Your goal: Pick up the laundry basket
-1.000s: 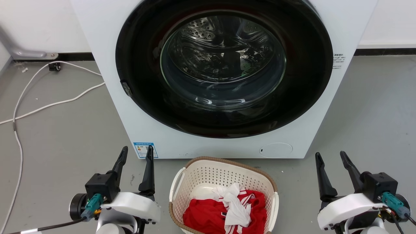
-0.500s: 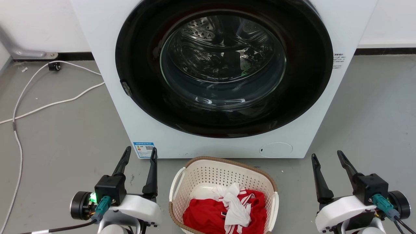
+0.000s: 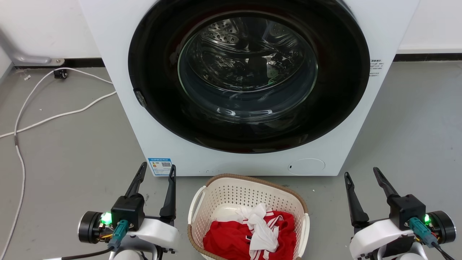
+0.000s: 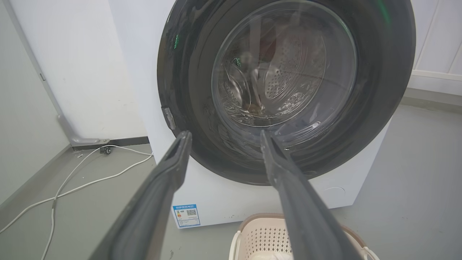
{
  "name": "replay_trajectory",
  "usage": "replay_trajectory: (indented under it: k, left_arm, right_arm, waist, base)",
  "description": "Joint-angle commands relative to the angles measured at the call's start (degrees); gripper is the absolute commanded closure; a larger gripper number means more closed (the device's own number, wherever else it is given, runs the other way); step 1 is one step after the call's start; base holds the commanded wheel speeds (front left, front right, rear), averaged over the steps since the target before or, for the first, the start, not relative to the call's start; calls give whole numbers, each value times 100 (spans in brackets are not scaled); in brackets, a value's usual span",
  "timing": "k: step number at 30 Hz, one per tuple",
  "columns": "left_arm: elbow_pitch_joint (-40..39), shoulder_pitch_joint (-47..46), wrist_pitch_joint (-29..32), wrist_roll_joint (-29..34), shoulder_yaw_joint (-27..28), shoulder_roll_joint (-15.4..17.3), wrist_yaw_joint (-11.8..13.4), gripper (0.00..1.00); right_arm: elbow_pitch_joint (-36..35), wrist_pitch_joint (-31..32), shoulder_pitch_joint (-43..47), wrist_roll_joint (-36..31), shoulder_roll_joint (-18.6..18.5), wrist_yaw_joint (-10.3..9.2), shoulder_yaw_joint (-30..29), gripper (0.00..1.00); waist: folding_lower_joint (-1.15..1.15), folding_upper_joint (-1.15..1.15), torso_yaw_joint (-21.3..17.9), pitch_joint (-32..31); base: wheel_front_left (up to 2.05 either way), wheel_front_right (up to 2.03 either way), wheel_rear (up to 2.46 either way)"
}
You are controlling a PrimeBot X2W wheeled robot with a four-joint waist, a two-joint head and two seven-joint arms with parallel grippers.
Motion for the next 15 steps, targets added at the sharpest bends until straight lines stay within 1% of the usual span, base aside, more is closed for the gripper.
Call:
replay_trajectory:
  k: [1,15]
  left_arm:
    - [11,-42,-15,-13,10,-2,13,0]
    - [10,-116,-15,49,68,-17,5,0]
  right_arm:
    - [6,-26,64,14,-7,-4,3,0]
    - [27,51,0,130,-7,-3,-17,0]
  waist:
    - [0,0,1,2]
    - [0,0,1,136]
  base:
    - [0,0,0]
    - [0,0,0]
